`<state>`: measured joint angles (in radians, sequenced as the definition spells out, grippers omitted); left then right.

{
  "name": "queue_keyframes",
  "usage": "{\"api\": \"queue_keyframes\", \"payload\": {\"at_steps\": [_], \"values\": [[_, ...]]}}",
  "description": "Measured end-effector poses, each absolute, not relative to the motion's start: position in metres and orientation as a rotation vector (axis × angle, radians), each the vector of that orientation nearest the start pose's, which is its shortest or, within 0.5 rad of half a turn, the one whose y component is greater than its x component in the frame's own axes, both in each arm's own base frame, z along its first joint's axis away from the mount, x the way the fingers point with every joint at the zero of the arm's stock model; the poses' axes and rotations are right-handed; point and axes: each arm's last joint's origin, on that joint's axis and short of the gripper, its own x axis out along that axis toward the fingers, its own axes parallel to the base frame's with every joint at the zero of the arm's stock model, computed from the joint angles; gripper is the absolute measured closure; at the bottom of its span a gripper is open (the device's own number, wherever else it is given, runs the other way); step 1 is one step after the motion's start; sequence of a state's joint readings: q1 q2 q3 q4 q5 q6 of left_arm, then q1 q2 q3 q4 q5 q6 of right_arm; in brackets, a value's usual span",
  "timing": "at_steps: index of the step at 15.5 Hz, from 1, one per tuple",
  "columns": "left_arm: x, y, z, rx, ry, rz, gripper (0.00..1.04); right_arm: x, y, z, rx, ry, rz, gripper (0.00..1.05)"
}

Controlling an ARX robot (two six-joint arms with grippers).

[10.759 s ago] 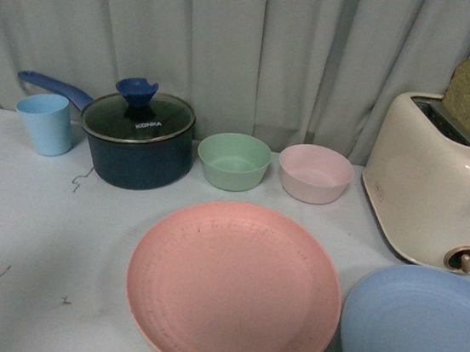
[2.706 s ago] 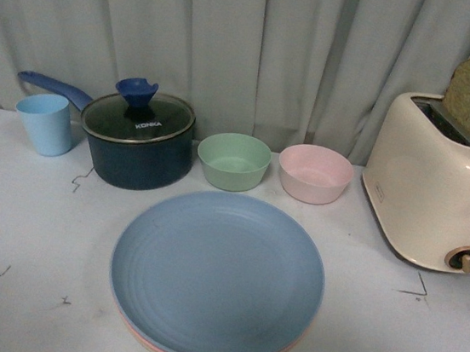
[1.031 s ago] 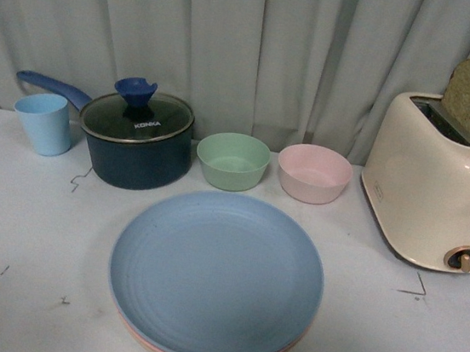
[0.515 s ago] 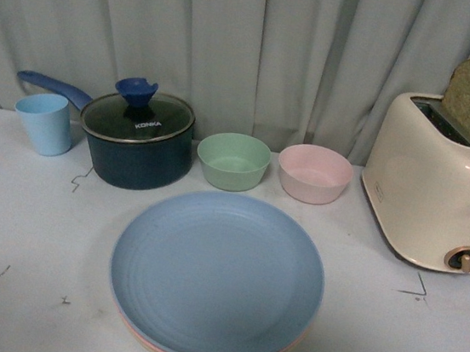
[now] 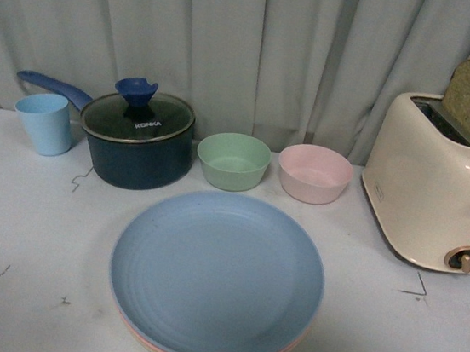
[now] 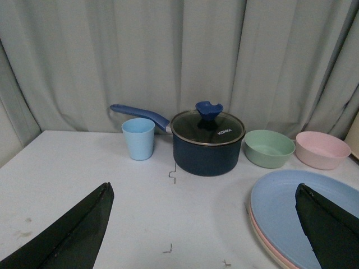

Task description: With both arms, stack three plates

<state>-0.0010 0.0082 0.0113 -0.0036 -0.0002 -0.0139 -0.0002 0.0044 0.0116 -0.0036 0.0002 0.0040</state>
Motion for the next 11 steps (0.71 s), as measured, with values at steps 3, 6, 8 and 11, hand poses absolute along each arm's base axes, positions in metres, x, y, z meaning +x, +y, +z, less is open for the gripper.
{"api": "queue_keyframes", "payload": {"at_steps": [3,6,8,11], "values": [[0.0975,-0.0001,0.1664,-0.014,0.001,-0.001,0.07,0.0973,0.0000,0.1668,0.004,-0.004,0.000,0.06],[0.0975,-0.0001,0.1664,-0.014,0.001,-0.001,0.07,0.0973,0.0000,0.1668,0.004,-0.004,0.000,0.06],[0.0975,-0.0001,0.1664,-0.014,0.001,-0.001,0.07,0.0973,0.0000,0.1668,0.004,-0.004,0.000,0.06],[0.0975,-0.0001,0.1664,-0.014,0.001,-0.001,0.07,0.0973,0.0000,0.1668,0.004,-0.004,0.000,0.06]]}}
